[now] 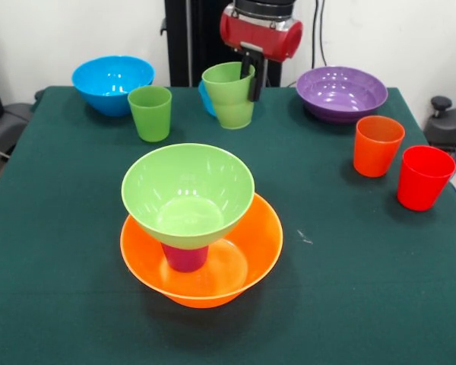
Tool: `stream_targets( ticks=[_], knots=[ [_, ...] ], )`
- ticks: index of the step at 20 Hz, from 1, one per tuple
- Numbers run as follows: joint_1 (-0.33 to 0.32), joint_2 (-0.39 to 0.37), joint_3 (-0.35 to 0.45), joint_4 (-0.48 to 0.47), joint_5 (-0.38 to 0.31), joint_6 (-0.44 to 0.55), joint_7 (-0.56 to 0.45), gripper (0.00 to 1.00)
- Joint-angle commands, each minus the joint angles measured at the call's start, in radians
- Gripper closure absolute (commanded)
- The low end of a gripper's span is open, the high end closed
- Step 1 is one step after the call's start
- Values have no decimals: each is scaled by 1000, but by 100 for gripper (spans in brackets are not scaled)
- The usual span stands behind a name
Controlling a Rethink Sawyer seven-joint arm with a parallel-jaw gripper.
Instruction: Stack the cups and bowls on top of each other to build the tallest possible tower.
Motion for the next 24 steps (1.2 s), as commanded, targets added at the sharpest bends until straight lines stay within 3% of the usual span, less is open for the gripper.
stream_targets(
  ticks=[1, 6, 9, 20, 24],
  knots=[
    [-51, -100, 173, -64, 56, 194, -57, 100],
    [-68, -212, 195, 9, 102, 249, -61, 100],
    [-84, -232, 205, 25, 110, 245, -74, 100],
    [-84, -186, 195, -81, 72, 306, -67, 100],
    [-80, -123, 185, -145, 42, 282, -57, 100]
  ],
)
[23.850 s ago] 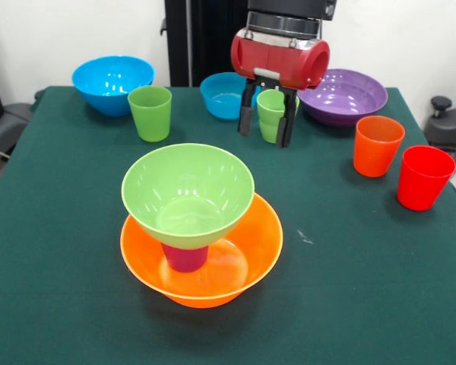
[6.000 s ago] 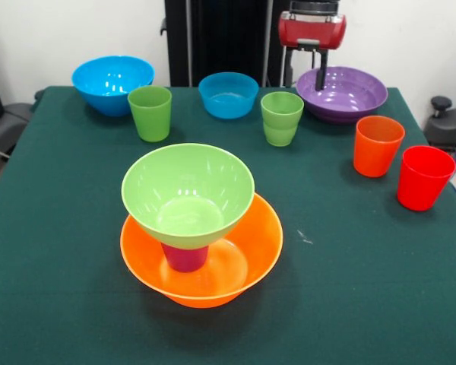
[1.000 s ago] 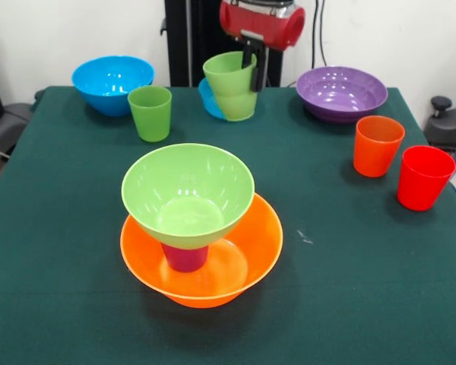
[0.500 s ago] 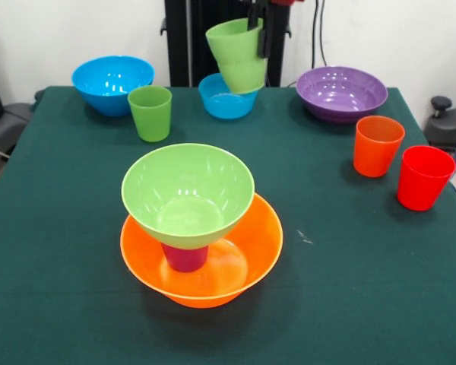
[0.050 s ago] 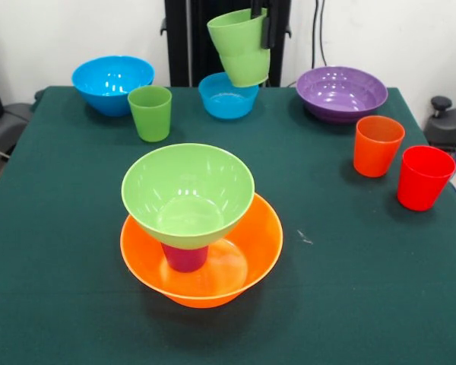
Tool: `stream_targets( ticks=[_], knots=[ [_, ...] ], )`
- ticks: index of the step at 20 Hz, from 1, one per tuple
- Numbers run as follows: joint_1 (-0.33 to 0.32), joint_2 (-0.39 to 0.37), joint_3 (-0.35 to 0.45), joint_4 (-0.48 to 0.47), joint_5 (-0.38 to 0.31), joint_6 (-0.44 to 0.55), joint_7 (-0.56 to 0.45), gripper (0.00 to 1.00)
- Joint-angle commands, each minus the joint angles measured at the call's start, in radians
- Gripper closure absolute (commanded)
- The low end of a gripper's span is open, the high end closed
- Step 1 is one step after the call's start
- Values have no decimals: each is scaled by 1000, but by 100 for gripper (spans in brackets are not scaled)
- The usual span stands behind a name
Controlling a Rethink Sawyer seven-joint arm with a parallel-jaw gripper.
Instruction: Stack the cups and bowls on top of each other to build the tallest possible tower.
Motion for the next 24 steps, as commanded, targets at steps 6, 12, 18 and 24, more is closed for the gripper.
stream_targets(
  ticks=[6, 12, 18, 24],
  knots=[
    [6, 170, 61, -195, -82, 53, -49, 100],
    [-25, 238, 77, -264, -92, 37, -94, 100],
    [-19, 268, 72, -279, -94, 17, -85, 100],
    [-31, 255, 72, -287, -90, 54, -107, 100]
  ],
)
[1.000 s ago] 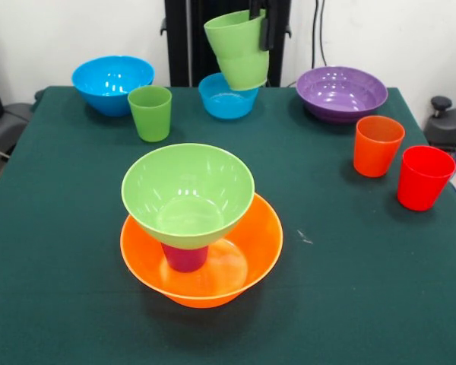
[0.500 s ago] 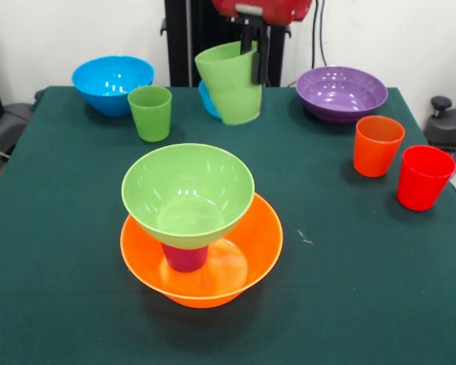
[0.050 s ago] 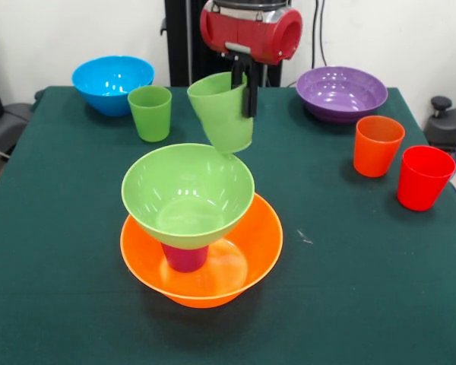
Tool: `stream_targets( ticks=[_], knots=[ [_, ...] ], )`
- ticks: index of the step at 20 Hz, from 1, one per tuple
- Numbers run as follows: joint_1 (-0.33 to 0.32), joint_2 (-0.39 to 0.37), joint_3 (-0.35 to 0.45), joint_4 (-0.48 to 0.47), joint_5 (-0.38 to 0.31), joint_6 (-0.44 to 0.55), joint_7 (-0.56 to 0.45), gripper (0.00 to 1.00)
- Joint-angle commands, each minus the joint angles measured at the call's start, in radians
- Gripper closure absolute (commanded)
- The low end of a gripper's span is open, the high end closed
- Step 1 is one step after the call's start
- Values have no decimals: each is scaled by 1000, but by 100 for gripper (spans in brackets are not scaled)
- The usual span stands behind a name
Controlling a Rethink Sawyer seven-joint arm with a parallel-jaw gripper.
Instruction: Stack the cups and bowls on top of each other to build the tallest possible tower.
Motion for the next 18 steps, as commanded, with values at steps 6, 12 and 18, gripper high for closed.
stream_targets(
  ticks=[6, 12, 18],
  knots=[
    [-38, 28, 74, -64, -98, 57, -133, 100],
    [-96, 15, 111, -44, -100, 64, -196, 100],
    [-120, 12, 121, -70, -116, 95, -209, 100]
  ],
)
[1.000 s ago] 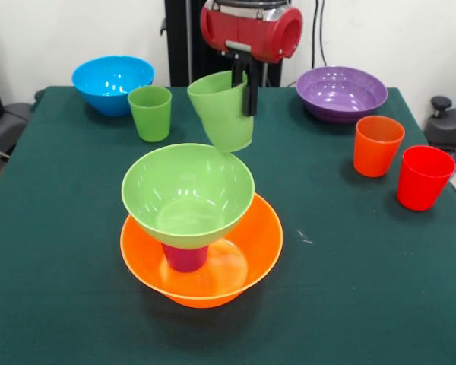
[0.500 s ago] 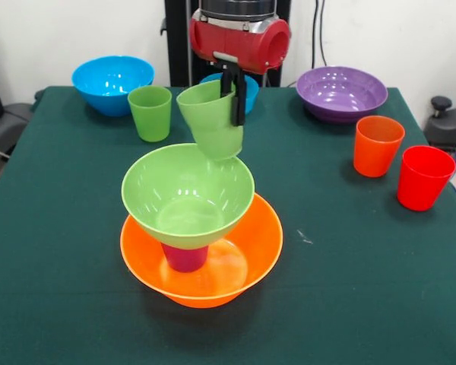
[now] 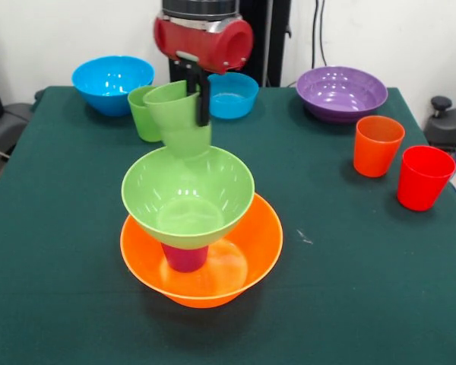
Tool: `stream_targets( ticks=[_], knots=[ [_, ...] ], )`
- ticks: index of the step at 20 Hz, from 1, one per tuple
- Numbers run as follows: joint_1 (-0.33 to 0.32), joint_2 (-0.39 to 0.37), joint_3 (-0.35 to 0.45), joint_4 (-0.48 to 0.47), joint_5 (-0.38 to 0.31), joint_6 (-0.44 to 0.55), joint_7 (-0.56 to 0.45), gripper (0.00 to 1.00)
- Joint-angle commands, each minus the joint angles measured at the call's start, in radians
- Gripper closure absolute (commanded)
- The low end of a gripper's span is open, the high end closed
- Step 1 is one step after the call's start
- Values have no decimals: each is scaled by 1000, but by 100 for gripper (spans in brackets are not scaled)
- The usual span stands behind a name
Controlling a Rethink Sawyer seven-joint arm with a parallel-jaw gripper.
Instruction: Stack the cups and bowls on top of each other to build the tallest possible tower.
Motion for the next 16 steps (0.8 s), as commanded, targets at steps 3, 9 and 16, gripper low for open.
stream_targets(
  ticks=[3, 9, 16],
  knots=[
    [-51, 2, 122, -60, -105, 105, -215, 100],
    [-14, 19, 88, -105, -131, 137, -169, 100],
    [69, -20, 24, -143, -147, 242, -90, 100]
  ],
)
